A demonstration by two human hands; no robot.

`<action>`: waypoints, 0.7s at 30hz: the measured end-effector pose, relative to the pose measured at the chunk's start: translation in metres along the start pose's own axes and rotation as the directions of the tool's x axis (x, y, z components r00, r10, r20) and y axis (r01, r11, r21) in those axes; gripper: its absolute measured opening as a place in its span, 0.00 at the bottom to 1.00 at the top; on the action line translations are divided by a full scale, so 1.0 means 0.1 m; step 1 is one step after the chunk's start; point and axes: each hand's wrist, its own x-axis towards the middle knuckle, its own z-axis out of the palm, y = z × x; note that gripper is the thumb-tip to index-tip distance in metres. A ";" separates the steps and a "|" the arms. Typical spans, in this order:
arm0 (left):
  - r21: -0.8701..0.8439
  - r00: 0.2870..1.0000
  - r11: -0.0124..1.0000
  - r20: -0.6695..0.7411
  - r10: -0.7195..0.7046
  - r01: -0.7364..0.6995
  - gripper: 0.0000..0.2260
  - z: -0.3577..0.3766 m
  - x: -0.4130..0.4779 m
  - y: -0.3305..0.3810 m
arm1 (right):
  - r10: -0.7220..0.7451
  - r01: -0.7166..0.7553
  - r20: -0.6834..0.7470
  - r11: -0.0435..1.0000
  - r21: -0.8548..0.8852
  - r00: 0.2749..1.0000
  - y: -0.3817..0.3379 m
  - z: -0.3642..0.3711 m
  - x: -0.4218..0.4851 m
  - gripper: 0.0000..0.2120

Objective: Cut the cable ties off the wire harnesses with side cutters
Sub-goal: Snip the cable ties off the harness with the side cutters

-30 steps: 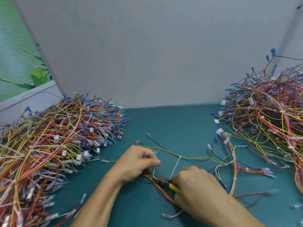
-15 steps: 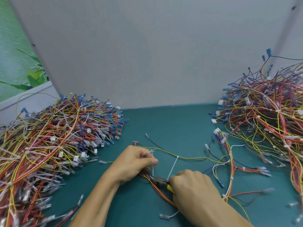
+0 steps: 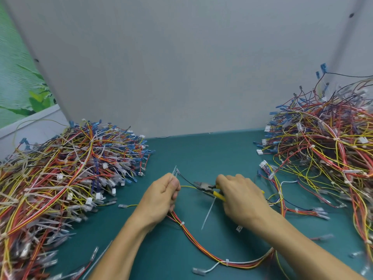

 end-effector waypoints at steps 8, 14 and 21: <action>0.435 0.967 0.866 0.047 0.252 -0.247 0.13 0.04 -0.02 0.07 | 0.075 -0.094 0.068 0.931 0.353 0.995 0.04 0.13 0.11 0.10; 0.499 0.885 0.739 0.148 0.442 -0.453 0.10 0.14 -0.07 0.12 | 0.007 -0.137 0.192 0.728 0.672 0.981 0.14 0.00 0.08 0.05; 0.491 0.810 0.658 0.210 0.547 -0.571 0.06 0.28 -0.11 0.10 | -0.114 -0.179 0.266 0.491 0.853 0.957 0.09 -0.01 -0.01 0.06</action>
